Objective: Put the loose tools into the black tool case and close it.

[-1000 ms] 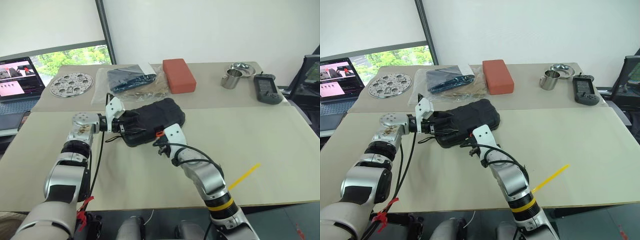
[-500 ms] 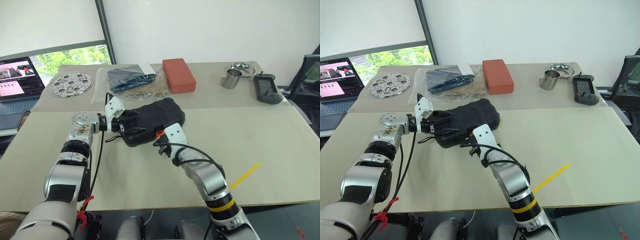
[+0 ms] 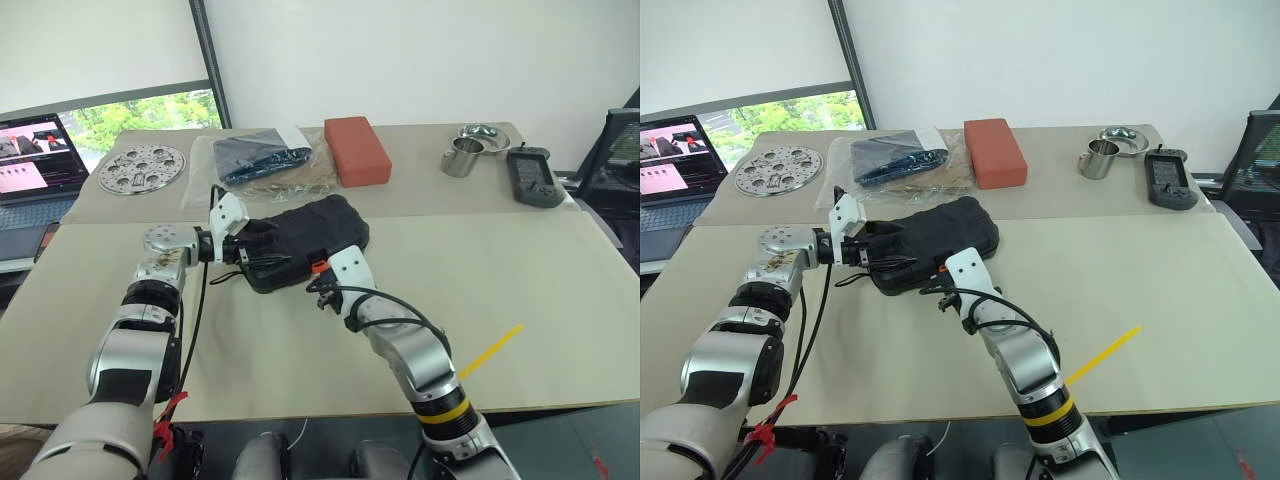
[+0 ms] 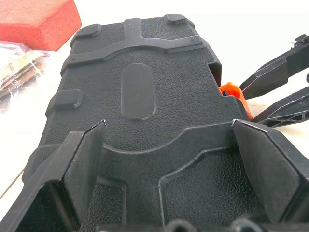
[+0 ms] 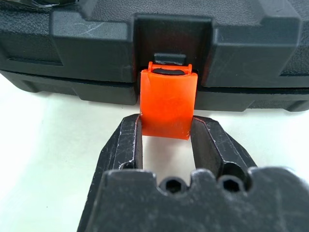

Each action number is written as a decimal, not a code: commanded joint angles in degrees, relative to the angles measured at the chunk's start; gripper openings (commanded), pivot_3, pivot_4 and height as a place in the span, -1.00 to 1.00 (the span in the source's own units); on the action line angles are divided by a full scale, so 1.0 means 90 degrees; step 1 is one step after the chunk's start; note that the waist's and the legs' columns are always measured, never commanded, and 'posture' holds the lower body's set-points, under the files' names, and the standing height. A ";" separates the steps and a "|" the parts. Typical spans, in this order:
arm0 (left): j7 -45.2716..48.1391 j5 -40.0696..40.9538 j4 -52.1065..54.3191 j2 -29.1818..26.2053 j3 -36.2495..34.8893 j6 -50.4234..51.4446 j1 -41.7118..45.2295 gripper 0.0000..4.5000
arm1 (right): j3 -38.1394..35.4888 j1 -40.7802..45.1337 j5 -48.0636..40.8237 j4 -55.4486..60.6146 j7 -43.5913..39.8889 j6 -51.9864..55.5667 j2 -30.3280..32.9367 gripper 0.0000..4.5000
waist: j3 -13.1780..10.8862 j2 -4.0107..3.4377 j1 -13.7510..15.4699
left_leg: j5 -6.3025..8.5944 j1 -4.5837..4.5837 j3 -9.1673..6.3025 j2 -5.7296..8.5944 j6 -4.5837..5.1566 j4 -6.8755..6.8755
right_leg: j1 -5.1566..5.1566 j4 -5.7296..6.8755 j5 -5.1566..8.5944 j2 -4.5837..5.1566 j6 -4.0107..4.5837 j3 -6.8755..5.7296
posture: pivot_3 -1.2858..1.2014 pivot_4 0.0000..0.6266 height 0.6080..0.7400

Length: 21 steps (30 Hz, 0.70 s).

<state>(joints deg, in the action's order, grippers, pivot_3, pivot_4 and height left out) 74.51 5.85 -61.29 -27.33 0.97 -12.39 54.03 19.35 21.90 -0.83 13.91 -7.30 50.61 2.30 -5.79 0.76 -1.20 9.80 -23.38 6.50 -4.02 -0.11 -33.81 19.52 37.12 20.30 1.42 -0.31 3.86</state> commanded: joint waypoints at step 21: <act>-0.0061 -0.0109 0.0005 -0.0018 0.0024 -0.0106 0.0019 1.00 | -0.0223 0.0387 -0.0041 0.0370 -0.0115 -0.0329 -0.0171 -0.48 | 0.0000 0.0000 -0.0006 | 0.0000 -0.0001 0.0000 0.0000 0.0000 0.0001 | 0.0002 0.0001 0.0000 0.0000 0.0000 0.0000 | 0.03 -0.52 1.00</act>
<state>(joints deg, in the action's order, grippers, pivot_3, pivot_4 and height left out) 74.36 5.84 -61.28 -27.33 0.97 -12.45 54.03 18.23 22.90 -1.16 14.72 -8.27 50.68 1.76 -5.79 0.76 -1.25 9.80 -23.39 6.51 -4.03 -0.11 -33.81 19.54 37.13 20.30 1.42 -0.31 3.86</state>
